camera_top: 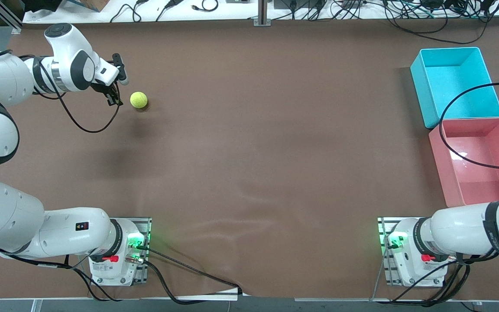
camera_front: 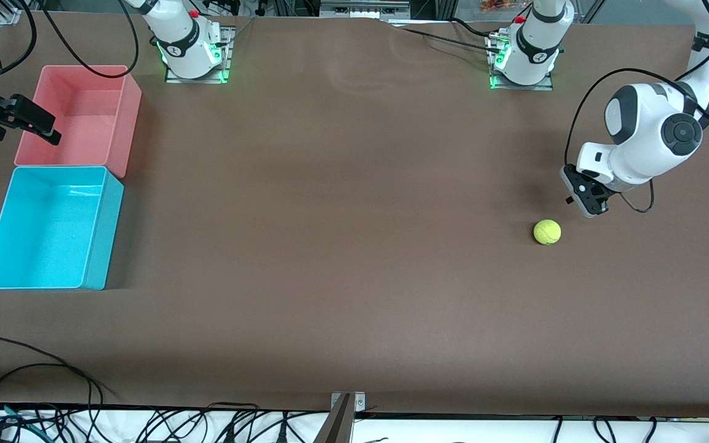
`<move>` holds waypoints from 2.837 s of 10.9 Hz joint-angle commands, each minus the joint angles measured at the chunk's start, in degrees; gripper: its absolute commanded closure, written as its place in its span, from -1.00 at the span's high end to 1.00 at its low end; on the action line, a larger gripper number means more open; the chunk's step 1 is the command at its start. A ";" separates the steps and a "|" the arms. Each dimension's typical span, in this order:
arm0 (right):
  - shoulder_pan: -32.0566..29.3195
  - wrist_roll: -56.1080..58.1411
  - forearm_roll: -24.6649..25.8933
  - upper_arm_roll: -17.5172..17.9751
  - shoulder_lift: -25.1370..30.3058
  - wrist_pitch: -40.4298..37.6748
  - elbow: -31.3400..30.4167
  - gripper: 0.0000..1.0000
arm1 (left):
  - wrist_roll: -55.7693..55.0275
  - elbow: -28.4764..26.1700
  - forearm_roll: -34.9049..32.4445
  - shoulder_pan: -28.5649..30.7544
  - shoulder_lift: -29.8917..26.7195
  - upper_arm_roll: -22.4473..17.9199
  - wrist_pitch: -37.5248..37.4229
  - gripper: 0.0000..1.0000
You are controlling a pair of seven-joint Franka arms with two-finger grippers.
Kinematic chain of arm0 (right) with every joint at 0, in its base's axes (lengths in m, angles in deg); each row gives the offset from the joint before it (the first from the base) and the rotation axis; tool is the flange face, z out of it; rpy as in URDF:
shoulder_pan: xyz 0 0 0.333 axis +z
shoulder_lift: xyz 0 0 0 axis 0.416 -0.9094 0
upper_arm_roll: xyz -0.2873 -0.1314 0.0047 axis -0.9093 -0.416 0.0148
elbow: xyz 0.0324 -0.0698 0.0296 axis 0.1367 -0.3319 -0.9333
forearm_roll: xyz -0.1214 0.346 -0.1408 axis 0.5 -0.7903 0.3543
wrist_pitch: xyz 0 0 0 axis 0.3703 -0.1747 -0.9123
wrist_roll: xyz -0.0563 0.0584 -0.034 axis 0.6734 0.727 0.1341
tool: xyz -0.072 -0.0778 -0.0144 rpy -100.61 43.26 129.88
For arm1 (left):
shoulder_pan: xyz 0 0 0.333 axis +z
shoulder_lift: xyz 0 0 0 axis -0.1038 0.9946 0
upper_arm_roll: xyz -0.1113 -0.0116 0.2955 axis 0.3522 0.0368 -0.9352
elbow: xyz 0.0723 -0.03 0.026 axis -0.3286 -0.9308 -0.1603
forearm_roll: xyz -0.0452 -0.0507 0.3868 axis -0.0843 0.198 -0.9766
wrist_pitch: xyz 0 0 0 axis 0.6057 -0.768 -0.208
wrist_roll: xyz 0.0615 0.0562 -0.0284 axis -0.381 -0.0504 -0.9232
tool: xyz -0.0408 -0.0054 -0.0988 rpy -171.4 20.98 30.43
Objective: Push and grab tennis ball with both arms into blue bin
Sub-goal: 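Lower the left gripper behind the tennis ball, fingers closed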
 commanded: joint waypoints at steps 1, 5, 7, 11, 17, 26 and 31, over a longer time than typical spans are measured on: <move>0.24 0.04 0.26 -0.18 -0.34 -0.74 1.49 1.00 | 6.84 0.46 -0.46 0.11 2.38 -0.46 2.69 -1.00; 0.24 0.04 0.26 -0.18 -0.34 -0.74 1.49 1.00 | 13.96 2.91 -0.64 0.20 6.15 -2.30 5.42 -1.00; 0.24 0.04 0.26 -0.18 -0.34 -0.74 1.49 1.00 | 15.36 3.10 -0.38 0.20 6.60 -2.30 5.42 -1.00; 0.24 -0.05 0.26 -0.18 -0.34 -0.74 1.49 1.00 | 18.80 8.10 -0.29 0.37 11.51 -2.39 5.42 -1.00; 0.24 -0.05 0.26 -0.18 -0.34 -1.00 1.49 1.00 | 18.80 9.08 1.38 0.55 14.86 -2.31 5.42 -1.00; 0.15 0.04 0.26 -0.27 -0.43 -1.09 1.40 1.00 | 18.54 9.08 3.14 -0.15 16.36 -2.39 5.42 -1.00; 0.15 0.04 0.35 -0.27 -0.34 -1.00 1.48 1.00 | 18.89 11.62 2.96 -0.24 18.55 -2.39 5.42 -1.00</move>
